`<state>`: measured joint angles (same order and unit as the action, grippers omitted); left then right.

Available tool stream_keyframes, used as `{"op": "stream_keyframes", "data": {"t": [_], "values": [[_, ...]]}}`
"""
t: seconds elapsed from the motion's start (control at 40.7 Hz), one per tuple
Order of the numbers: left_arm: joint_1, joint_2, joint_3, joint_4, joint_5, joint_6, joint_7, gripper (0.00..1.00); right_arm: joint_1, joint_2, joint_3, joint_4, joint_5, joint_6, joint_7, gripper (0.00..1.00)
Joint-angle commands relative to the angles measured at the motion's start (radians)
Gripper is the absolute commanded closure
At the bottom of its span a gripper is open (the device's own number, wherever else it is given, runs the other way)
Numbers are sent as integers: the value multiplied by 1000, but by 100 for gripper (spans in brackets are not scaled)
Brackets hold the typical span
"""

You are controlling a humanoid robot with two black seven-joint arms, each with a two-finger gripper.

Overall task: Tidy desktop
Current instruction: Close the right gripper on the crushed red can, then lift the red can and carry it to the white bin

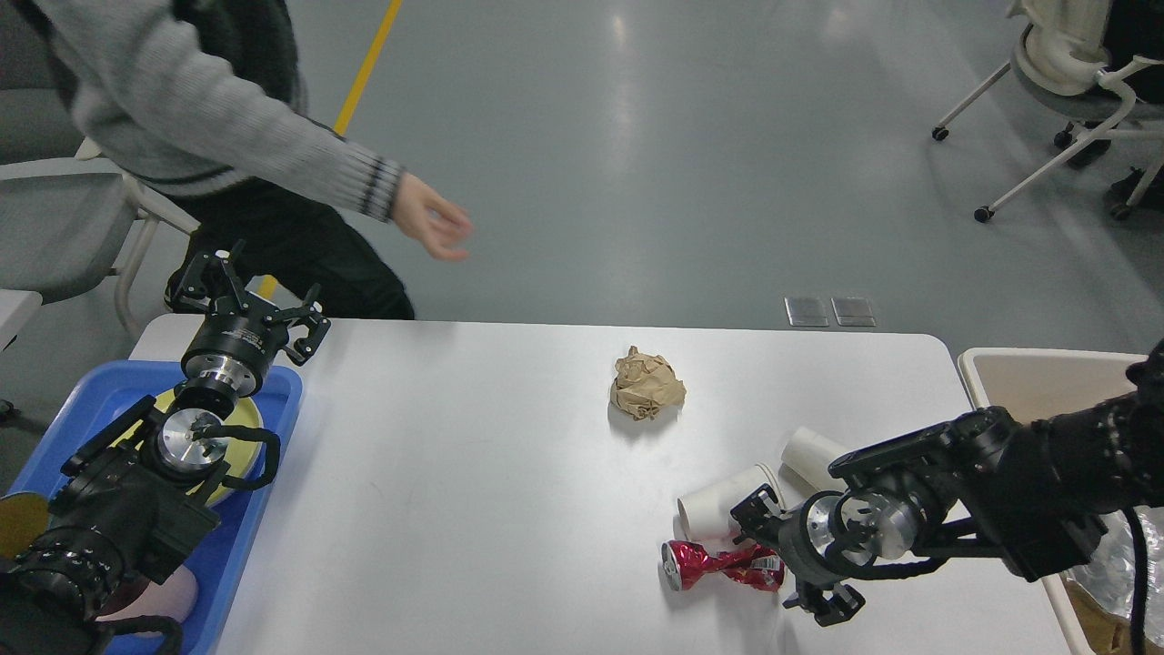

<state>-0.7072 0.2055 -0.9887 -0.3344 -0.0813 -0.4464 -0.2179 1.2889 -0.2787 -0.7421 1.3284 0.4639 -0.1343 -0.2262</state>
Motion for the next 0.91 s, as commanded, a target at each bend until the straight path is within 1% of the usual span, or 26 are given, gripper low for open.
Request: {"op": "stream_keyframes", "data": {"t": [0.0, 0.123, 0.172, 0.197, 0.27, 0.295, 0.541, 0.639, 0.762, 0.885], "values": [[0, 0, -1, 0, 0, 0, 0, 2, -16, 26, 0, 0, -1, -36, 4, 34], [0, 0, 1, 0, 0, 0, 0, 2, -20, 27, 0, 0, -1, -68, 4, 55], [0, 0, 1, 0, 0, 0, 0, 2, -23, 32, 0, 0, -1, -77, 4, 74], [0, 0, 1, 0, 0, -2, 0, 2, -23, 33, 0, 0, -1, -77, 4, 78], [2, 0, 1, 0, 0, -2, 0, 2, -23, 35, 0, 0, -1, -77, 4, 98], [0, 0, 1, 0, 0, -2, 0, 2, -25, 35, 0, 0, 1, -77, 4, 100], [0, 0, 1, 0, 0, -2, 0, 2, -17, 46, 0, 17, -5, -71, 2, 100], [0, 0, 1, 0, 0, 0, 0, 2, 18, 24, -13, 61, -13, -67, -5, 100], [0, 0, 1, 0, 0, -2, 0, 2, 112, -63, -19, 161, -36, -45, -5, 100], [0, 0, 1, 0, 0, 0, 0, 2, 233, -151, -71, 261, -128, 47, -7, 100]]}}
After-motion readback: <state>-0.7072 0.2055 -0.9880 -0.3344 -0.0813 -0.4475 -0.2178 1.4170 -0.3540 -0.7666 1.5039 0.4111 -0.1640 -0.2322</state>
